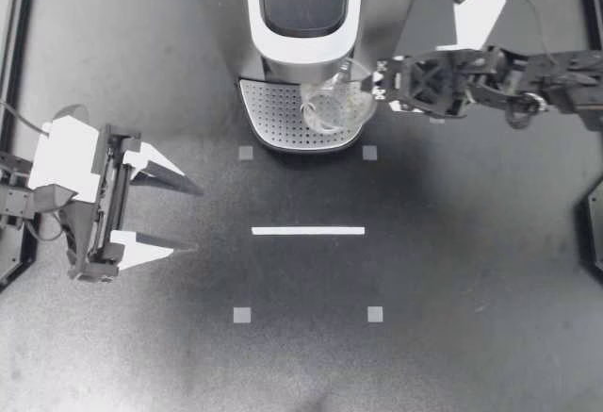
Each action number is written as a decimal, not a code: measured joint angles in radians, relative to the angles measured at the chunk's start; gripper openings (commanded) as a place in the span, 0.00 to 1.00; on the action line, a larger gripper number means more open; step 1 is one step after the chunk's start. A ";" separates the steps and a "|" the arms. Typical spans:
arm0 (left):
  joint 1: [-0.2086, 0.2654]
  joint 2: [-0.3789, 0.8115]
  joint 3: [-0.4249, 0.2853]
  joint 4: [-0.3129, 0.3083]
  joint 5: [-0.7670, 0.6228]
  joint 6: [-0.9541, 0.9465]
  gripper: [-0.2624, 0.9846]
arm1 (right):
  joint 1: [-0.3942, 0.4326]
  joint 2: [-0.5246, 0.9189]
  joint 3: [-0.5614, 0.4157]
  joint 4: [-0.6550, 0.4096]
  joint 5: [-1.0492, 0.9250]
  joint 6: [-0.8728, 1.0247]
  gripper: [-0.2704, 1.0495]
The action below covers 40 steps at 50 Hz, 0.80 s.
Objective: Place the coffee capsule inside the capsule container, then place the cup onto the center of the cup tray, then push the 'Hot Water' and 'Travel Mug' buttons.
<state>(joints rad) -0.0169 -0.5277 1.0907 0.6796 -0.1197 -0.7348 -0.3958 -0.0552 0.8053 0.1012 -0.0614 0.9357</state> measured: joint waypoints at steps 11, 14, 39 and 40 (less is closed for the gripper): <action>0.000 -0.008 0.002 0.000 -0.006 0.002 0.77 | 0.002 0.015 -0.009 -0.002 -0.002 0.018 0.26; 0.000 -0.009 0.002 0.000 -0.006 0.002 0.77 | 0.002 0.020 -0.009 0.000 -0.002 0.020 0.26; 0.000 -0.011 0.002 0.000 -0.006 0.002 0.77 | 0.002 0.063 -0.051 0.000 -0.012 0.023 0.40; 0.002 -0.011 0.002 0.000 -0.006 0.002 0.77 | 0.002 0.063 -0.051 -0.002 -0.011 0.023 0.42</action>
<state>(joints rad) -0.0153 -0.5384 1.0922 0.6796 -0.1258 -0.7332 -0.3942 0.0077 0.7547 0.0997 -0.0721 0.9587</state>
